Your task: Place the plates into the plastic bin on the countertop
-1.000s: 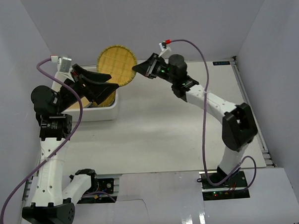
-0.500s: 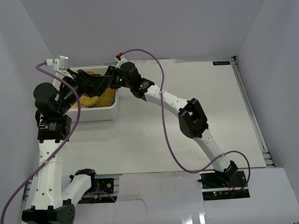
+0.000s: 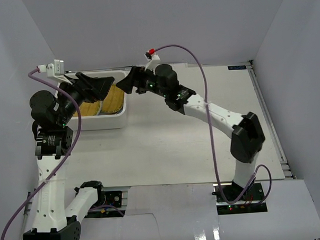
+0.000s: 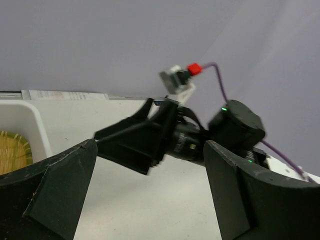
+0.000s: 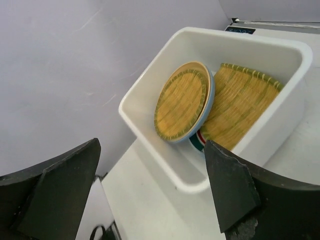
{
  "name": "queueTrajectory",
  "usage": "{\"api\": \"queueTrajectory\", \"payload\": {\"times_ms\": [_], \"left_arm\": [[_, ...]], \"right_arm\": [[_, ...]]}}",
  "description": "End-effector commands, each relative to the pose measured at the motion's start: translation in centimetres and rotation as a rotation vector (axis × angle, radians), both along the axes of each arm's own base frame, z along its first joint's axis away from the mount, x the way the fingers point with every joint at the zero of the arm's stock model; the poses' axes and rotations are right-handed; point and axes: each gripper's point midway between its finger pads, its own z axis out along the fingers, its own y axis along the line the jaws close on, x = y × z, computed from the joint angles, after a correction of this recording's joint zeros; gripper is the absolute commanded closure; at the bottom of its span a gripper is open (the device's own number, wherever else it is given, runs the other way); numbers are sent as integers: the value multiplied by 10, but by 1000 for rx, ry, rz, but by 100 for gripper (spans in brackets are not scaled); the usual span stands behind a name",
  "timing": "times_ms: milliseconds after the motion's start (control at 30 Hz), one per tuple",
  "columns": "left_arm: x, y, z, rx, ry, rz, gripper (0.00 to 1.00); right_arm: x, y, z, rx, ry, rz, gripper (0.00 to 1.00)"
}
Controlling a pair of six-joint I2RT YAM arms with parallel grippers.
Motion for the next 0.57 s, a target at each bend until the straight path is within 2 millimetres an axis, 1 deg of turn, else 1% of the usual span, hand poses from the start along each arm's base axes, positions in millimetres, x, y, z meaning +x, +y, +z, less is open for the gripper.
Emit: {"api": "queueTrajectory", "payload": {"times_ms": [0,33,67,100,133,167,200,233,267,300,333,367,400,433,500,533], "left_arm": [[-17,1,13,11,-31,4,2],[-21,0,11,13,-25,-4,2],[-23,-2,10,14,-19,-19,2],[-25,-3,5,16,-12,-27,2],[-33,-3,6,15,-25,-32,2],[-36,-5,4,13,-23,-40,2],[-38,-5,-3,16,-16,-42,2],[-46,-4,-2,20,-35,-42,2],[-48,-3,-4,20,-36,-37,2],[-48,-3,-10,20,-28,-35,2],[-50,-3,-12,21,-31,-37,2],[-55,-3,-11,20,-42,-35,2],[-56,-4,-13,16,-40,-45,2],[-55,-5,-19,15,-34,-50,2],[-55,-6,-19,-14,-23,-54,2],[-55,-7,-13,-24,-38,-62,2]], "right_arm": [[-36,-43,22,9,-136,8,10],[-46,-54,14,-10,-137,12,10],[-63,-76,30,-2,-183,5,10],[-74,-91,-16,-79,-136,3,10],[-83,-105,-25,-103,-136,-7,10],[-95,-130,-9,-98,-196,-42,10],[-102,-146,-39,-162,-173,-60,10],[-109,-174,-27,-168,-196,-131,10],[-113,-189,-28,-195,-226,-156,10],[-118,-202,-38,-224,-231,-178,10],[-125,-223,-18,-194,-279,-227,10],[-129,-234,-19,-212,-286,-249,10],[-132,-244,-16,-218,-305,-273,10],[-136,-261,-4,-192,-329,-323,10],[-139,-276,6,-187,-355,-366,10],[-143,-287,26,-147,-384,-404,10]]}}
